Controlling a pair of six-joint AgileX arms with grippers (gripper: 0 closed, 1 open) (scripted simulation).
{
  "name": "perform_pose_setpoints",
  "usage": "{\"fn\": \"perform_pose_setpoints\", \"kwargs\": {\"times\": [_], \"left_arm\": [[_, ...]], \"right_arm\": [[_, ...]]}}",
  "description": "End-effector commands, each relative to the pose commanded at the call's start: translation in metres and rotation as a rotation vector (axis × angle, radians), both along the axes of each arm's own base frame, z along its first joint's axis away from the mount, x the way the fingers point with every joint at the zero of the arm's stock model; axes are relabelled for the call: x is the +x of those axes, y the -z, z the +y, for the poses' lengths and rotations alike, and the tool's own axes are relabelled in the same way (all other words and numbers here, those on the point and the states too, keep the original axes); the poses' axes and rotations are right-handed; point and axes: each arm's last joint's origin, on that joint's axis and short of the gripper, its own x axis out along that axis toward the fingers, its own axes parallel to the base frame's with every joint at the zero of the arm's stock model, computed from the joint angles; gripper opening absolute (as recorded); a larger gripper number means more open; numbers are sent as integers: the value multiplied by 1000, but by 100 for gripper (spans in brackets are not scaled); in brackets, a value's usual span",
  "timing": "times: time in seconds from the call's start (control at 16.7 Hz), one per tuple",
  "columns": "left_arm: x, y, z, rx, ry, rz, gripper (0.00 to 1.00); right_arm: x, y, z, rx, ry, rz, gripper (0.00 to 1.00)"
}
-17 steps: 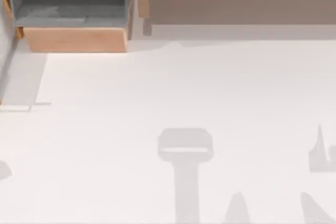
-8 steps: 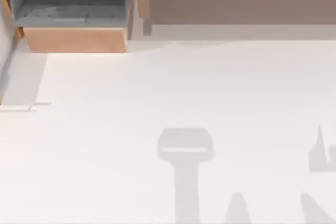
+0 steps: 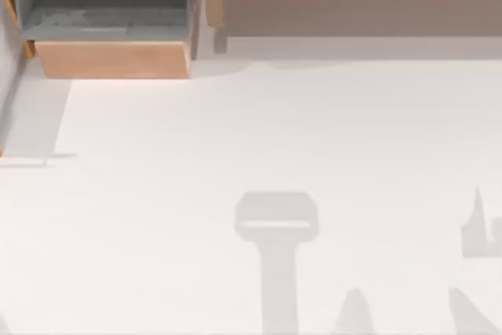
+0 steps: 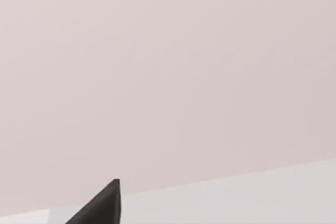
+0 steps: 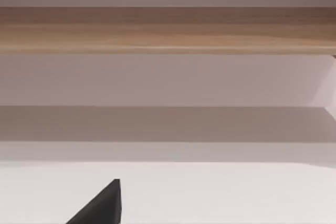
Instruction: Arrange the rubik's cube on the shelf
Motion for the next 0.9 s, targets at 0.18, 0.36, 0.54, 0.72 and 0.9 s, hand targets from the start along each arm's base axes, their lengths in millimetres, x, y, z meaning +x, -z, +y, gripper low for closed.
{"fn": "perform_pose_setpoints", "kwargs": {"times": [0.18, 0.36, 0.54, 0.72, 0.9], "left_arm": [[36, -15, -28, -198, -37, 116, 100], [66, -21, -65, -360, -74, 265, 100], [88, -18, -104, -472, -117, 427, 100], [100, -8, -135, -538, -162, 577, 100], [106, 5, -152, -571, -201, 687, 100]], "right_arm": [[0, 0, 0, 0, 0, 0, 100], [0, 0, 0, 0, 0, 0, 100], [0, 0, 0, 0, 0, 0, 100], [0, 0, 0, 0, 0, 0, 100], [0, 0, 0, 0, 0, 0, 100]]}}
